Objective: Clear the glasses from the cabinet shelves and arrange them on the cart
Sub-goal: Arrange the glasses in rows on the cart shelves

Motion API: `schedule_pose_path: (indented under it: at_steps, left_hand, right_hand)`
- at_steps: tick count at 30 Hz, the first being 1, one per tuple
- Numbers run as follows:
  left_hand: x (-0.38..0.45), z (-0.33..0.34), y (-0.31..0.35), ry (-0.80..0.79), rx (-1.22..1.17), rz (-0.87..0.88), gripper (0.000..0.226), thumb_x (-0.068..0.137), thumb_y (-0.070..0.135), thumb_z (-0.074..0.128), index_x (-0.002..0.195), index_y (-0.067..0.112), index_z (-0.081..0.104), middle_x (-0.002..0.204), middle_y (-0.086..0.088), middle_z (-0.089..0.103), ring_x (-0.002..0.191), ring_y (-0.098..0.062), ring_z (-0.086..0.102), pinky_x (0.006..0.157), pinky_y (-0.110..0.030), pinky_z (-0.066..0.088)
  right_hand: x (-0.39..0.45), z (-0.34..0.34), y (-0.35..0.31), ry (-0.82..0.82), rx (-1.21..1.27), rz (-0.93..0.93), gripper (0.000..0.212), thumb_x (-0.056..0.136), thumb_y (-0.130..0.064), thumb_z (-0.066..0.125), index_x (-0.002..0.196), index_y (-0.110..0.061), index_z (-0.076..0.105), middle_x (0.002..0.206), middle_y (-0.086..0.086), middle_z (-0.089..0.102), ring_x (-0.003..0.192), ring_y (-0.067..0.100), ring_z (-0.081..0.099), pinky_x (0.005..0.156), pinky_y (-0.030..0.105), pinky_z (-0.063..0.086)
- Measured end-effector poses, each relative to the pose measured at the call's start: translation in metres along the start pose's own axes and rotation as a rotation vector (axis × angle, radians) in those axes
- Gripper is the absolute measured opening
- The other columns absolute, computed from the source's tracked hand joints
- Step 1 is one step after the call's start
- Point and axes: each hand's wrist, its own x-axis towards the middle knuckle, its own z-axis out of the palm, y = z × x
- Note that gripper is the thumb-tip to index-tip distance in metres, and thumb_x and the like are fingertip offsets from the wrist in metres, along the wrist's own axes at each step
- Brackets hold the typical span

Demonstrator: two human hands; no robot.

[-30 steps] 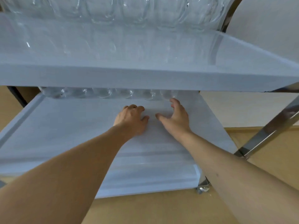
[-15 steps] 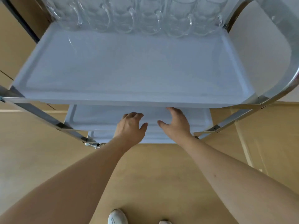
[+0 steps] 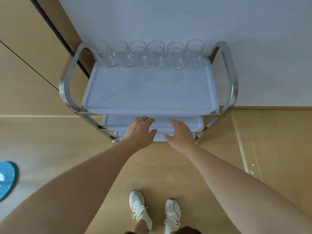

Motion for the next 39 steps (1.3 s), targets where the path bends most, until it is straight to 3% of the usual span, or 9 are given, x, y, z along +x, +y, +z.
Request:
schedule_pose_path:
  at_steps: [9,17,25,39]
  left_hand:
    - [0.017,-0.129,0.107,0.136,0.136,0.244,0.055,0.099,0.041,0.054,0.149,0.022,0.043,0.153,-0.004,0.043,0.142,-0.028,0.034,0.113,-0.044,0.035]
    - [0.062,-0.189,0.194,0.171,0.155,0.605,0.055,0.096,0.038,0.057,0.147,0.02,0.046,0.148,-0.005,0.047,0.135,-0.03,0.04,0.109,-0.045,0.04]
    - [0.07,-0.186,0.284,0.098,0.07,0.93,0.06,0.096,0.038,0.059,0.149,0.018,0.043,0.153,-0.008,0.043,0.139,-0.03,0.037,0.112,-0.044,0.038]
    - [-0.042,-0.125,0.49,-0.122,-0.077,1.45,0.06,0.094,0.034,0.06,0.149,0.016,0.044,0.147,-0.01,0.045,0.134,-0.03,0.04,0.107,-0.043,0.041]
  right_hand:
    - [-0.041,-0.148,-0.051,0.289,0.005,-0.049,0.07,0.093,-0.045,0.062,0.154,-0.024,0.035,0.156,0.0,0.039,0.142,0.023,0.037,0.112,0.038,0.035]
    - [-0.067,-0.23,-0.049,0.592,0.018,0.126,0.071,0.093,-0.046,0.061,0.155,-0.026,0.033,0.158,-0.001,0.036,0.143,0.022,0.035,0.115,0.039,0.035]
    - [-0.127,-0.257,-0.027,0.828,0.06,0.409,0.072,0.093,-0.04,0.064,0.155,-0.022,0.033,0.158,0.004,0.036,0.144,0.023,0.033,0.118,0.037,0.029]
    - [-0.313,-0.301,0.058,1.125,-0.055,0.91,0.075,0.091,-0.044,0.066,0.155,-0.024,0.034,0.152,0.004,0.044,0.136,0.027,0.043,0.105,0.04,0.042]
